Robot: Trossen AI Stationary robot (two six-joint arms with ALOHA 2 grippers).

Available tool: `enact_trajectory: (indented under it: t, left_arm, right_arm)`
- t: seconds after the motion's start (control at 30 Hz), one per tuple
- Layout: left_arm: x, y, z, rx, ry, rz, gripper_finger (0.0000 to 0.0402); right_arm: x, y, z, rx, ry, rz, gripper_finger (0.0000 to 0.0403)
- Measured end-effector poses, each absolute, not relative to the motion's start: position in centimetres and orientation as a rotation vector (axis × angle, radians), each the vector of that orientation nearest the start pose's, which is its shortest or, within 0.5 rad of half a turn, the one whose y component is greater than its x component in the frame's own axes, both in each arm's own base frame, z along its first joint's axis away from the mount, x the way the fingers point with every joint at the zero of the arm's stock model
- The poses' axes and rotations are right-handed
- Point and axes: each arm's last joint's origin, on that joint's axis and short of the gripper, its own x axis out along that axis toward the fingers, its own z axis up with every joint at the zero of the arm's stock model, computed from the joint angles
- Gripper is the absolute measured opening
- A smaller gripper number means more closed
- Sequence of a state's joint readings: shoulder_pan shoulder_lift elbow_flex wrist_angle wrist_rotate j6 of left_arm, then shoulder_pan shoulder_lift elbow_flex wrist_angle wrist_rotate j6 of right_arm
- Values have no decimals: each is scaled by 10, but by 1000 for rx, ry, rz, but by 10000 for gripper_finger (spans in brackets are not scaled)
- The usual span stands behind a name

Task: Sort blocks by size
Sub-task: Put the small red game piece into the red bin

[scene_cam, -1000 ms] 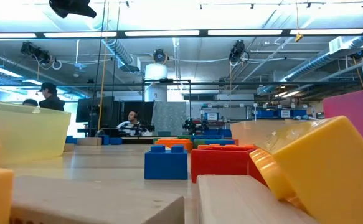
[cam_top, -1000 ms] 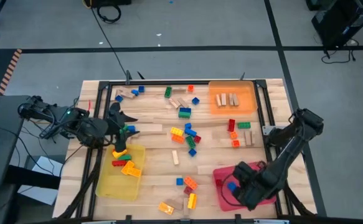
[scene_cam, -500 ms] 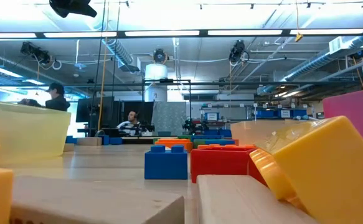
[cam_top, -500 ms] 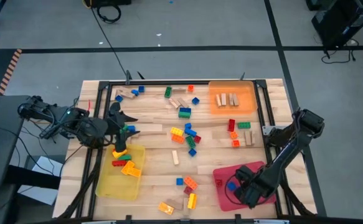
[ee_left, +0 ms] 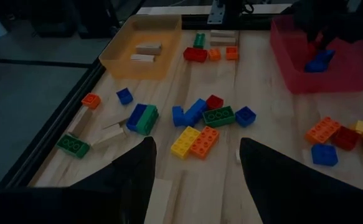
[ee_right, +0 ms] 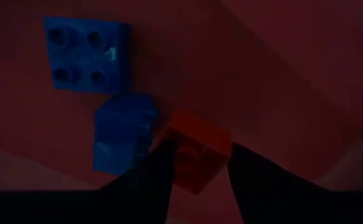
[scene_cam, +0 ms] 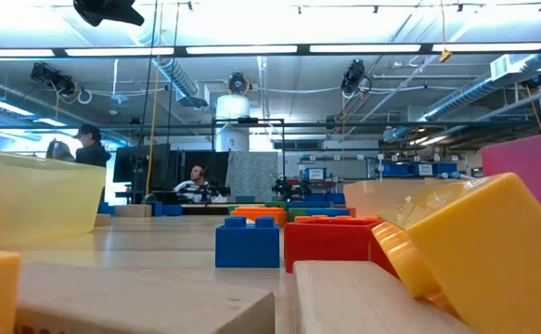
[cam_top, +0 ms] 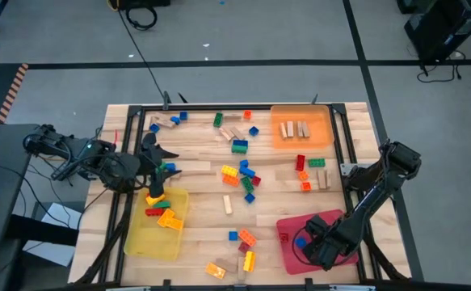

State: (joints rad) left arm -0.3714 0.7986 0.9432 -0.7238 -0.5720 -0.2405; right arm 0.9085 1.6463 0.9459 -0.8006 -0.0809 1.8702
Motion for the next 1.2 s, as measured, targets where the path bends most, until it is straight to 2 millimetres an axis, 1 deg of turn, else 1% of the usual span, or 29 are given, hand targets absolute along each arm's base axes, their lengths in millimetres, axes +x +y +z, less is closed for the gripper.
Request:
enact_trajectory:
  t: [0.23, 0.47, 0.57, 0.63, 0.73, 0.8, 0.87, 0.97, 1.0, 1.2]
  left_arm:
    - [142, -39, 337, 29, 488, 255, 239]
    - [142, -39, 337, 26, 487, 256, 239]
    - [142, -39, 337, 24, 487, 256, 239]
    - [142, -39, 337, 22, 487, 257, 239]
    - [142, -39, 337, -2, 484, 262, 239]
    - [142, -39, 337, -9, 483, 264, 239]
    - [142, -39, 337, -11, 482, 265, 239]
    - [142, -39, 337, -11, 483, 265, 239]
    - [142, -39, 337, -12, 482, 265, 239]
    - [142, -39, 337, -26, 480, 268, 239]
  right_arm:
    - [165, 216, 161, 845, 1526, -691, 202]
    - [161, 211, 173, 873, 1510, -695, 248]
    - [159, 209, 176, 870, 1511, -702, 259]
    - [160, 209, 176, 871, 1510, -699, 260]
    - [160, 210, 176, 873, 1510, -691, 240]
    - [160, 210, 176, 871, 1511, -688, 213]
    - [160, 210, 176, 866, 1512, -684, 173]
    - [160, 210, 176, 857, 1515, -674, 103]
    - [160, 210, 176, 855, 1515, -674, 87]
    - [160, 209, 176, 875, 1483, -707, 86]
